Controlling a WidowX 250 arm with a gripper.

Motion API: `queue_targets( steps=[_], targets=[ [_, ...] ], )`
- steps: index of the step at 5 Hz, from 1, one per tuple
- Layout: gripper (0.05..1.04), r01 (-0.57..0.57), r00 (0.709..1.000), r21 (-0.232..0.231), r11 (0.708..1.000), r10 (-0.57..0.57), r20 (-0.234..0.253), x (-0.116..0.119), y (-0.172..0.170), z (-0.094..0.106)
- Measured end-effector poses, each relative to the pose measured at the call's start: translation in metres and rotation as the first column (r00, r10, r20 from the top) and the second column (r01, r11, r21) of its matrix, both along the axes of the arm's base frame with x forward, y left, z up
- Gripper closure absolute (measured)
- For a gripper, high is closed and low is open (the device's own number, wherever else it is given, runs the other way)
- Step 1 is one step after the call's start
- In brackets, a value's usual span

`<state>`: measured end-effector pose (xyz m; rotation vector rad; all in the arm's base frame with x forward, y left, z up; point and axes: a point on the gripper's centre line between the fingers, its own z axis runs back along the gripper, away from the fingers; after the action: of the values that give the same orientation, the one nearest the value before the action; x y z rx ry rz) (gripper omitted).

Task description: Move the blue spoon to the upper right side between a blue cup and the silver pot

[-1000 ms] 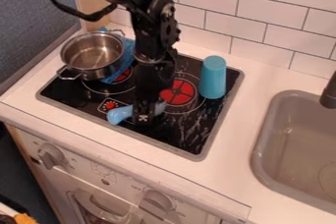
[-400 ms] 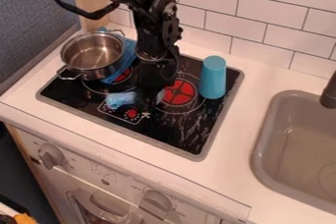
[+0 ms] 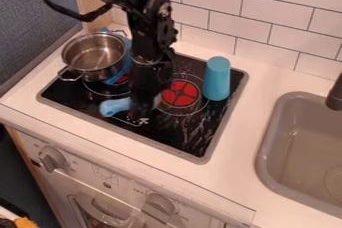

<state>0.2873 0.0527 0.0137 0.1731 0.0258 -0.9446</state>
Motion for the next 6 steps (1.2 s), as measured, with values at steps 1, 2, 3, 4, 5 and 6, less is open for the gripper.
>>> queue_targets(
  steps=[1, 2, 3, 4, 5, 6],
  targets=[
    [0.757, -0.075, 0.995, -0.038, 0.996, 0.077, 0.059, 0.012, -0.002, 0.030],
    [0.757, -0.206, 0.972, -0.050, 0.977, 0.211, 0.103, 0.033, -0.004, 0.056],
    [0.757, -0.272, 0.953, -0.060, 0.960, 0.277, 0.119, 0.052, -0.007, 0.065],
    [0.757, -0.311, 0.939, -0.055, 0.949, 0.316, 0.134, 0.081, -0.011, 0.059],
    [0.757, -0.319, 0.941, -0.042, 0.947, 0.322, 0.104, 0.092, -0.011, 0.046],
    [0.757, -0.326, 0.943, -0.001, 0.945, 0.326, 0.064, 0.095, -0.007, 0.022]
  ],
)
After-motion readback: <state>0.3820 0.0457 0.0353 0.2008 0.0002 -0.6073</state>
